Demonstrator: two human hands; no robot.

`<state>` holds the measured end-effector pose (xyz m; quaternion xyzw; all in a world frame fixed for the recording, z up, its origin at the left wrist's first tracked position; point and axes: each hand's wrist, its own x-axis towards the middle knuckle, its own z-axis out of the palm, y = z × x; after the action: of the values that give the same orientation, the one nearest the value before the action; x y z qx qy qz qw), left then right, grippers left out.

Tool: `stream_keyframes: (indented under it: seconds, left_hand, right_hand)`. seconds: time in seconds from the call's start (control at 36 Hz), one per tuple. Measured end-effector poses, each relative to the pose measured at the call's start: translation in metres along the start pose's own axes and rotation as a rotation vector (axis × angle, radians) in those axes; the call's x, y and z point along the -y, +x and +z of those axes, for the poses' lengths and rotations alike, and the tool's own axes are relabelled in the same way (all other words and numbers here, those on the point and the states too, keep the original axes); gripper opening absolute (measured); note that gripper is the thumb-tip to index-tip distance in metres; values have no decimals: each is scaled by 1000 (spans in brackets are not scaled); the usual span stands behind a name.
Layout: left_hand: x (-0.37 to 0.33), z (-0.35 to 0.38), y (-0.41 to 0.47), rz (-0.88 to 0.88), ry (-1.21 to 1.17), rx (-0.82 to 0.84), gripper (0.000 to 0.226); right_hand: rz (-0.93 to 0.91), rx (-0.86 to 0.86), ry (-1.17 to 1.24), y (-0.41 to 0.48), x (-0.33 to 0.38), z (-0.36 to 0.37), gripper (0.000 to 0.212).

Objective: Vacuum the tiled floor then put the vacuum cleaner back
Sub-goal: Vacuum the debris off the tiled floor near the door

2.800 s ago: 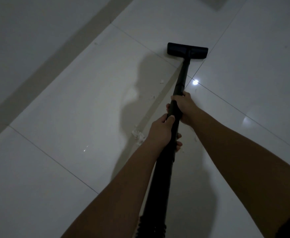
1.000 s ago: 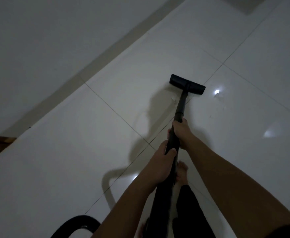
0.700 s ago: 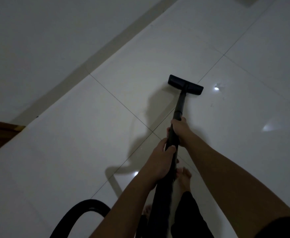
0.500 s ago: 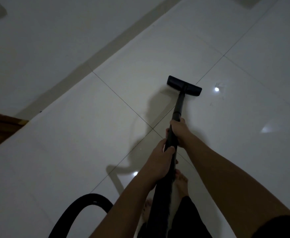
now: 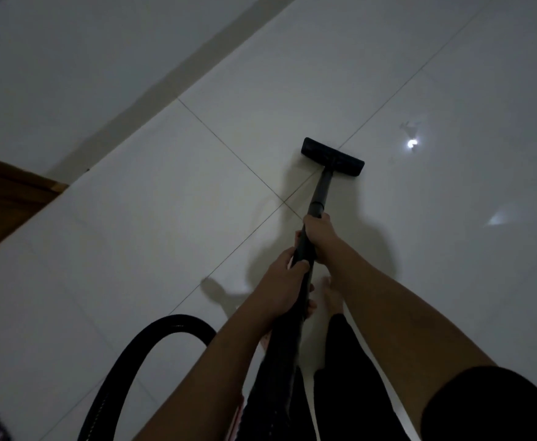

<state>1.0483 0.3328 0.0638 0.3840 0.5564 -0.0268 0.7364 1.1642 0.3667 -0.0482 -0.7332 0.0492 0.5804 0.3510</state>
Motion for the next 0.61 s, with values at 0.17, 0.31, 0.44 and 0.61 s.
stream_keyframes:
  seconds: [0.17, 0.31, 0.44, 0.61]
  left_hand:
    - [8, 10, -4, -24, -4, -2, 42]
    - [2, 42, 0, -19, 7, 20, 39]
    - [-8, 80, 7, -1, 12, 81, 29]
    - [-25, 117, 34, -10, 28, 110, 38]
  right_hand:
    - [26, 9, 49, -3, -13, -11, 44]
    - [45, -17, 52, 1, -12, -44, 41]
    - [60, -48, 20, 9, -3, -80, 37]
    - [67, -92, 8, 34, 18, -120, 42]
